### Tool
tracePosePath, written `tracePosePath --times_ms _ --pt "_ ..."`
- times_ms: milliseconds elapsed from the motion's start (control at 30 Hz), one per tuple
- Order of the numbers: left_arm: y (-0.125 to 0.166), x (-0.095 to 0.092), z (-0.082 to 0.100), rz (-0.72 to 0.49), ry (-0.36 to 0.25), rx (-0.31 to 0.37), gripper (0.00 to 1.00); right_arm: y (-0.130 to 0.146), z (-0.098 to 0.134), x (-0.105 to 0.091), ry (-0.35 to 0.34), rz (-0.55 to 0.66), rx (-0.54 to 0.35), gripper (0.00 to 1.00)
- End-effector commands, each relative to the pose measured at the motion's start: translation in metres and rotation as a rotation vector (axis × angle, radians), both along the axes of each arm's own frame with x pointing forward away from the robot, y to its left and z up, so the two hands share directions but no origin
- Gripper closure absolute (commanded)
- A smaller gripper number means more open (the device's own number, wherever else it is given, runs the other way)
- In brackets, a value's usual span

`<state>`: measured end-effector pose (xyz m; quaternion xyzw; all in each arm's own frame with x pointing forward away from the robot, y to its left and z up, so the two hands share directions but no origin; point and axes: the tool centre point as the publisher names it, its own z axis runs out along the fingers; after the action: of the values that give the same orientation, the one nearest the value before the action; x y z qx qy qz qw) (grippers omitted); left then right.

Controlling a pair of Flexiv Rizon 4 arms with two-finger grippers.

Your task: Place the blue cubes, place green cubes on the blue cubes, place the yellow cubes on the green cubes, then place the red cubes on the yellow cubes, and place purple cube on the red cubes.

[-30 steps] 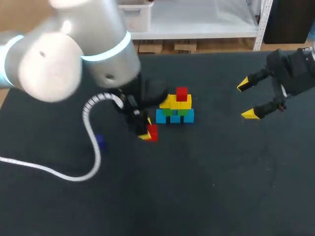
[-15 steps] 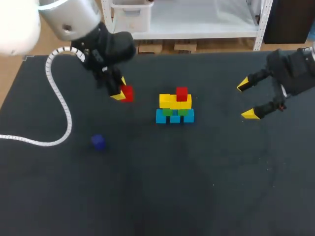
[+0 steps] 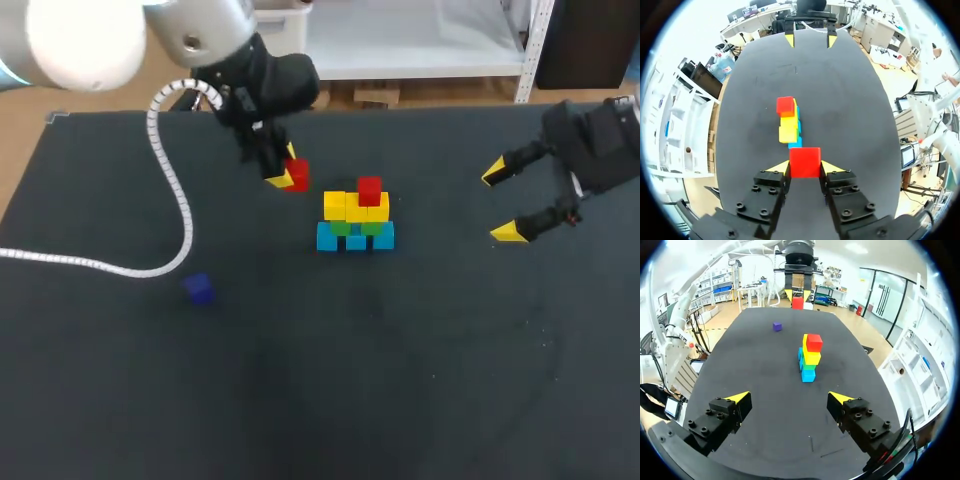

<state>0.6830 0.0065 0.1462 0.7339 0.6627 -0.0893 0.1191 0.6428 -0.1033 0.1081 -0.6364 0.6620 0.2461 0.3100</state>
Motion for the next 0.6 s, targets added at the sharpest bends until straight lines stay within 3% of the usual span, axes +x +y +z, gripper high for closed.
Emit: tracePosePath --times_ms 33,600 --pt "-0.014 0.014 -0.006 -0.017 0.047 0.025 1.00 0.000 -0.001 0.001 0.000 0.002 0.004 0.00" --pt "-0.050 0.023 -0.030 0.026 0.047 0.001 1.00 0.000 -0.001 0.001 0.000 0.002 0.004 0.00"
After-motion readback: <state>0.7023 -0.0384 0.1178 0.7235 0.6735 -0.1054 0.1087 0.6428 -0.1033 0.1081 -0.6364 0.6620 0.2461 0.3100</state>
